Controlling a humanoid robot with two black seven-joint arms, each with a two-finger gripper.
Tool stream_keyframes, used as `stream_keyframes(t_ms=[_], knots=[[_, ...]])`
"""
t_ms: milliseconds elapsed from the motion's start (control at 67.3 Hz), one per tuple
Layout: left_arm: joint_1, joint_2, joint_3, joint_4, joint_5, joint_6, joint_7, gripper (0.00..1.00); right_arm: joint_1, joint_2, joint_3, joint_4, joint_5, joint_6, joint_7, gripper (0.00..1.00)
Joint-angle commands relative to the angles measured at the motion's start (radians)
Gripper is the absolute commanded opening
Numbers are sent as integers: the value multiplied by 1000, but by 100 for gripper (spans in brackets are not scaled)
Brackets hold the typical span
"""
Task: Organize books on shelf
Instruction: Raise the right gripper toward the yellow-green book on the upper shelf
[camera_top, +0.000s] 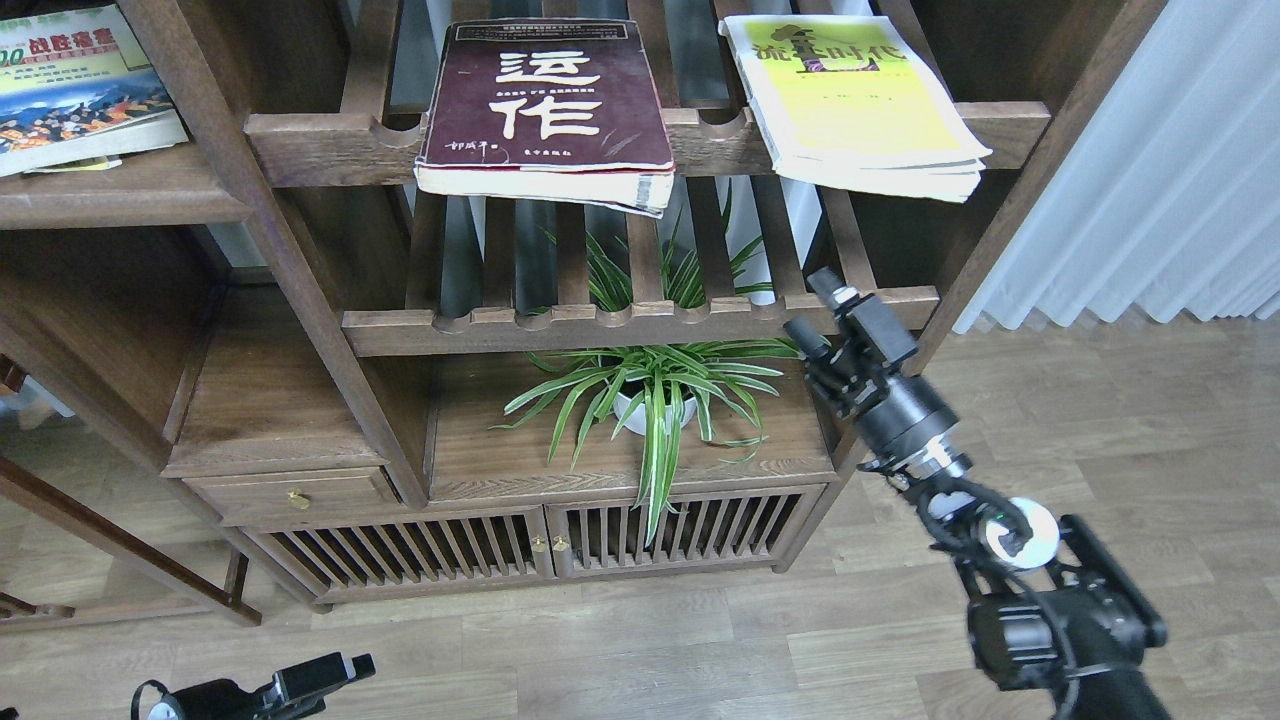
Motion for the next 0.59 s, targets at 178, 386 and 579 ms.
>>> stream_keyframes(t_ms=[178,386,579], knots=[[32,1,0,35,0,0,0,100,-74,-58,77,104,13,0,0,99],[36,0,8,96,0,0,2,100,-82,-81,92,192,13,-50,0,99],[44,0,9,103,0,0,2,100,-65,-88,104,230,8,-122,0,99]])
